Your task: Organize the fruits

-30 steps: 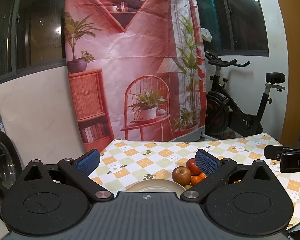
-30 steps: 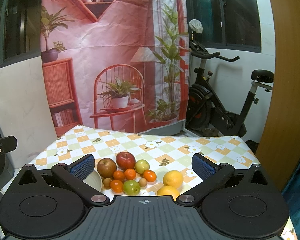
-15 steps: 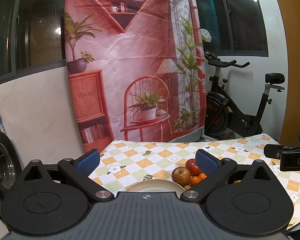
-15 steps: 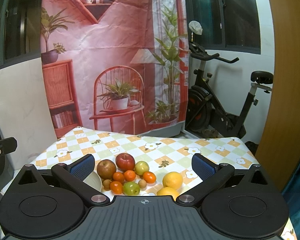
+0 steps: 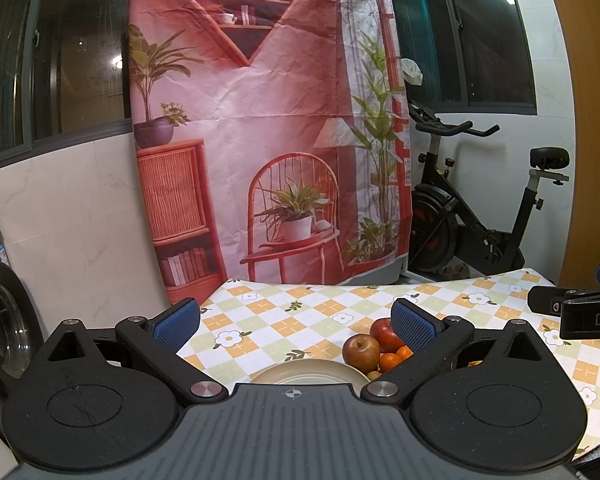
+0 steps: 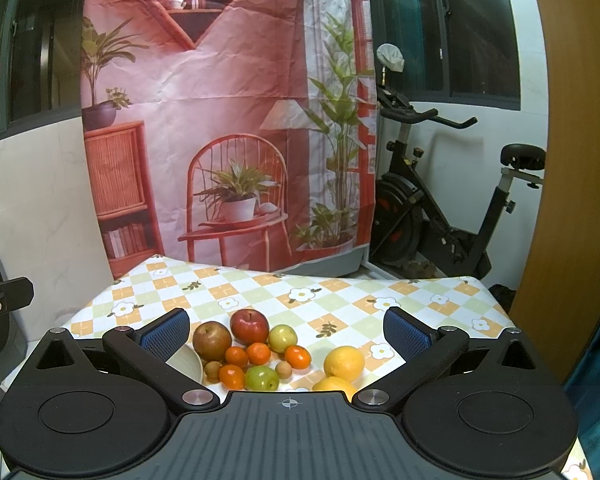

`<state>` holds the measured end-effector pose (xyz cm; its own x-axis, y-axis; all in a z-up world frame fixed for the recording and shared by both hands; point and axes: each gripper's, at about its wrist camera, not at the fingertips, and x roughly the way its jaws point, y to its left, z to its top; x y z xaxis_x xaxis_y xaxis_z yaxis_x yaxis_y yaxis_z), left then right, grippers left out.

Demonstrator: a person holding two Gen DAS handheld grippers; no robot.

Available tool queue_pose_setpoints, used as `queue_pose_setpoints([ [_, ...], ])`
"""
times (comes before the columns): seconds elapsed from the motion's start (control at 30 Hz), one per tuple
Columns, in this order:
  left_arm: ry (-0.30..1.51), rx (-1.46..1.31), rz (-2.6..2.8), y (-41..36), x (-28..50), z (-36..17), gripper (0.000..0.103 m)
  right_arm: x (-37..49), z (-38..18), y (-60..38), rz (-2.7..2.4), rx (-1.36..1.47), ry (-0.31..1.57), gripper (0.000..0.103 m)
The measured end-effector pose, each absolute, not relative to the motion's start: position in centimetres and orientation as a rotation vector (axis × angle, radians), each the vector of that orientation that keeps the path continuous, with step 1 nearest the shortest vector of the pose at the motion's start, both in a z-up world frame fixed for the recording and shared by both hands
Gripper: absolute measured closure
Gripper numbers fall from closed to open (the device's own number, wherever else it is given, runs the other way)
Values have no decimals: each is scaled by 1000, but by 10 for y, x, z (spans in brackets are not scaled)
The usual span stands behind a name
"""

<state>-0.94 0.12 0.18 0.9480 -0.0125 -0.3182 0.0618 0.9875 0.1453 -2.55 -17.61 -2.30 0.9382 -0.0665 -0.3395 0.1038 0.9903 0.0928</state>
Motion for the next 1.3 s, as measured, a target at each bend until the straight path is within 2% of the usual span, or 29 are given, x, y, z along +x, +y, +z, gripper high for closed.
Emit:
queue_pose_setpoints([
  [1.0, 317, 147, -39, 0, -10, 3, 0, -25, -23, -180, -85, 116, 336, 0],
  [1.27, 339, 130, 14, 8, 11, -6, 0, -25, 9, -209, -17, 156, 229, 0],
  [1.3, 338, 129, 18, 9, 15, -8, 1, -17, 0, -220, -23, 160, 211, 0],
])
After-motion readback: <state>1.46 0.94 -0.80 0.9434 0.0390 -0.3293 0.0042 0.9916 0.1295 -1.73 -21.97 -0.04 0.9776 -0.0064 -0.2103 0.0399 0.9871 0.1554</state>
